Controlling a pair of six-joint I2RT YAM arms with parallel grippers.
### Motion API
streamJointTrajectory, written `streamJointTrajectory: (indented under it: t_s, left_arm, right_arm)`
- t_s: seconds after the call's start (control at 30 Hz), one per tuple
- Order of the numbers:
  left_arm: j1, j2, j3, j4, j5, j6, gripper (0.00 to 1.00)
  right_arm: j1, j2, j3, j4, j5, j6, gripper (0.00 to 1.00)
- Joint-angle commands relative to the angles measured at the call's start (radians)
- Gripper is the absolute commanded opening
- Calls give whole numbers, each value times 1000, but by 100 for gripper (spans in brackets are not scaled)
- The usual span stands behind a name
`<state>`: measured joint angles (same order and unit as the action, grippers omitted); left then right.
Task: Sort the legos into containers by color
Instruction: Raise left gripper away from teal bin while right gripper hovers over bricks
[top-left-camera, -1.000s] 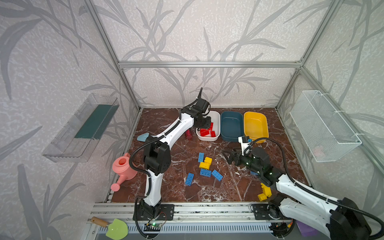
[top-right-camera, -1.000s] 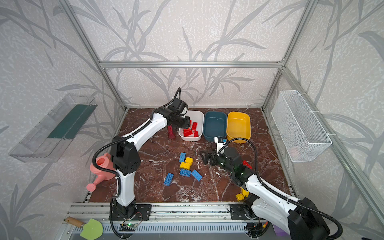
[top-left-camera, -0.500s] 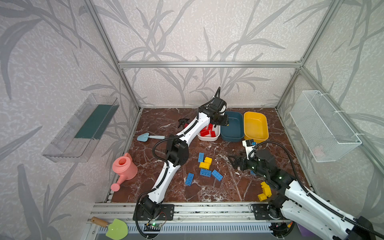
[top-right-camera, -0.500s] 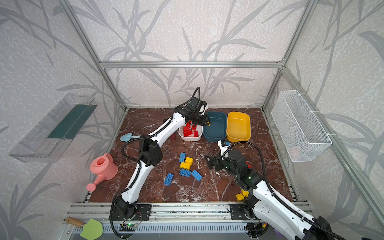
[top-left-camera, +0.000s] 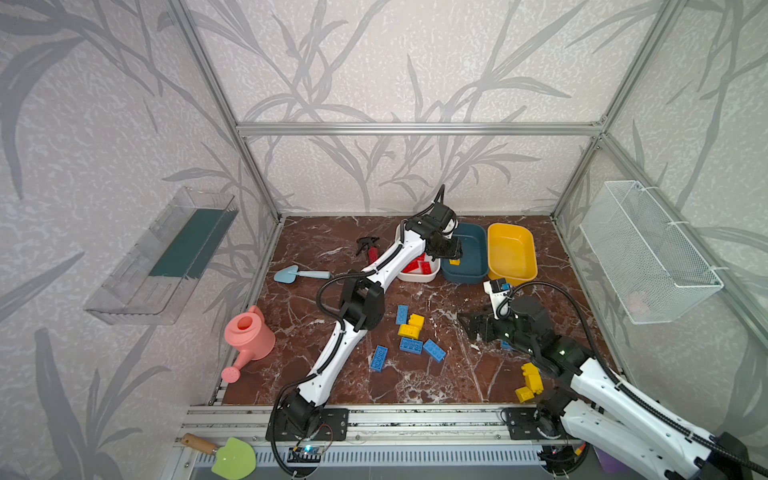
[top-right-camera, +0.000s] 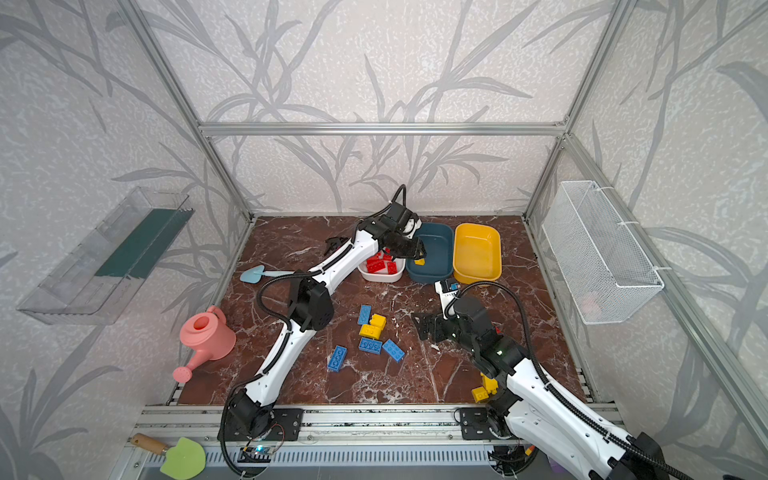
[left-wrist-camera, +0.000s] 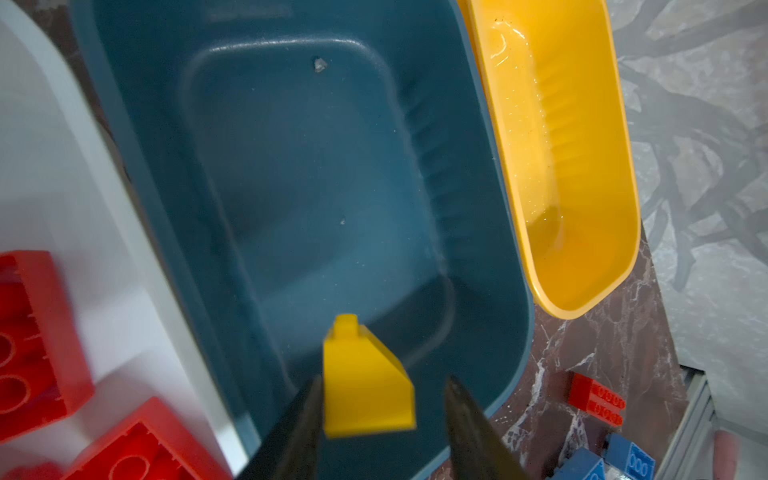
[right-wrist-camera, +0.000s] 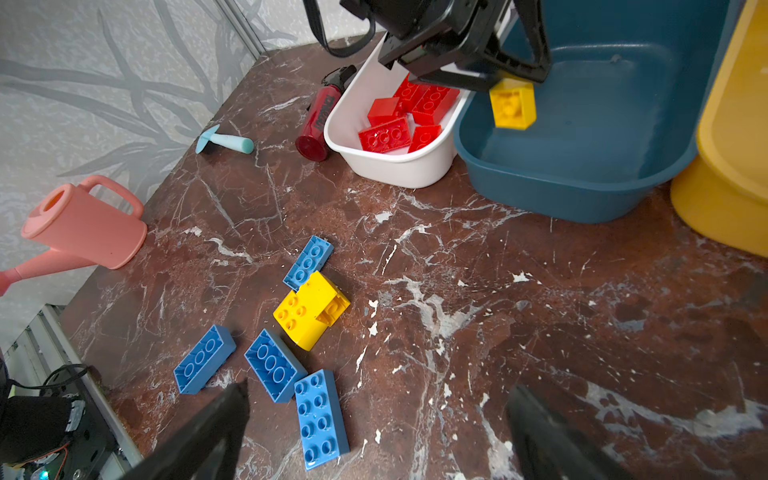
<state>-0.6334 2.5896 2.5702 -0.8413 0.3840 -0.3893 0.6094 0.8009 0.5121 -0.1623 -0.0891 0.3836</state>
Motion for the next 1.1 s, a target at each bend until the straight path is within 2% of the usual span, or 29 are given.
streamJointTrajectory:
  t_s: [0.0,0.2,0.3,0.53,0.63,0.83,1.07]
  left_arm:
    - [0,-38,34,-8,1,9,64]
    - [1,-118,24,-40,-51,21,73]
    - [4,-217,-50,-20,-90,26,76]
    - [31,-555,-429,132,-178,9,86]
    - [42,-706,-585,159,-236,7,99]
    - [48,-992,-849,123,-447,-2,99]
    - [65,-1309,-1160,120,-560,42,99]
  right_arm:
    - [4,25,43,-47,-4,-23,97]
    - [10,64,96,-122,-21,-69,96]
    - [18,95,129,-160,-29,-103,95]
    - [65,213,192,-188,-37,-175,92]
    - [93,300,228,-167,-36,-185,92]
    - [162,484,290,-82,2,-205,92]
    - [176,719,433,-102,16,-269,92]
